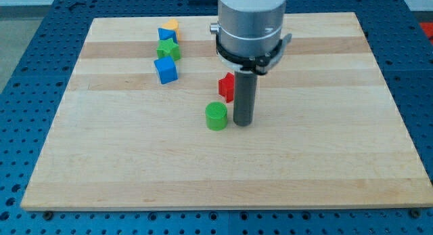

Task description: Slide the green circle closer to the blue cube

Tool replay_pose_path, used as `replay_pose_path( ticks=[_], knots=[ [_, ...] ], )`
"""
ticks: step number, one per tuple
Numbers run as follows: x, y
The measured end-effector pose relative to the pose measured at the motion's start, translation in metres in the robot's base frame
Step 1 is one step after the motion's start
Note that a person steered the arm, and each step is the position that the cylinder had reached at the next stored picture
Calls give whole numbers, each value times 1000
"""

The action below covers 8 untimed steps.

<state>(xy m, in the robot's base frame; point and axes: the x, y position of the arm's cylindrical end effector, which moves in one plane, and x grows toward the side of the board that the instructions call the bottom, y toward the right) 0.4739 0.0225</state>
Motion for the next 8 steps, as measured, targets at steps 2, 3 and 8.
replay_pose_path(
  ticks=[2, 3, 8],
  knots=[
    [-6, -41],
    [-2, -58],
    [16, -78]
  ],
)
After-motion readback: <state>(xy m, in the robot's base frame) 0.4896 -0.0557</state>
